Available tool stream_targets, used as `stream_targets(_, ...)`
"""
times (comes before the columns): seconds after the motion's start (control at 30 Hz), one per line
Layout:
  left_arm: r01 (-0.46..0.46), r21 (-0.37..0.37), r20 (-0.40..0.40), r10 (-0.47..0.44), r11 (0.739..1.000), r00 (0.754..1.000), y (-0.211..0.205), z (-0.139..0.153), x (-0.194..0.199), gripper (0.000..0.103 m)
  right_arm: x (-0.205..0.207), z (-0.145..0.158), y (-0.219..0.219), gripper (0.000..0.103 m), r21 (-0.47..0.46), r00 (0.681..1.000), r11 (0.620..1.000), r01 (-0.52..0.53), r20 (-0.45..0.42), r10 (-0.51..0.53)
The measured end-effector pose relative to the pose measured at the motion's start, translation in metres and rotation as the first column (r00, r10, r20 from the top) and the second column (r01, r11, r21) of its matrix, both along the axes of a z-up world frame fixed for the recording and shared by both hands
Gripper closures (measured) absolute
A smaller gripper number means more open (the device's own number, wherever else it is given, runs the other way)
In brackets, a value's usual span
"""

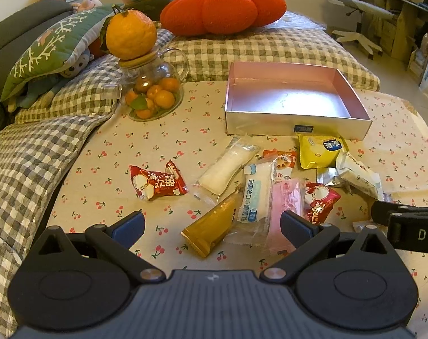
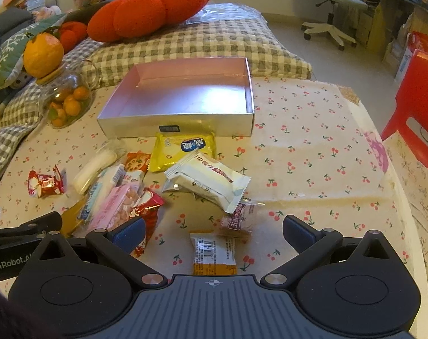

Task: Organize snacks

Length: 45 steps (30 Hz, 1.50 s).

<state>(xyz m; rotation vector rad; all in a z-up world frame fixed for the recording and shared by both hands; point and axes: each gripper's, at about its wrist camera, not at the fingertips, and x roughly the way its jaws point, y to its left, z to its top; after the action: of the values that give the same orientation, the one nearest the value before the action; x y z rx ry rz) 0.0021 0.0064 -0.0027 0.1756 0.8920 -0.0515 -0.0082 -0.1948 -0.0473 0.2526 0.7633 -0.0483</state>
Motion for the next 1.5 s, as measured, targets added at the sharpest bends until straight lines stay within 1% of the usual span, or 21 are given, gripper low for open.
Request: stream_targets(1.5, 0.005, -0.008, -0.001, -0.005, 1.000, 1.000, 0.0025, -0.0012, -0.0005, 0.001, 0.0024, -0.0005, 0.0039, 0.000, -0.012, 1.000, 1.000, -0.011, -0.002, 0.011)
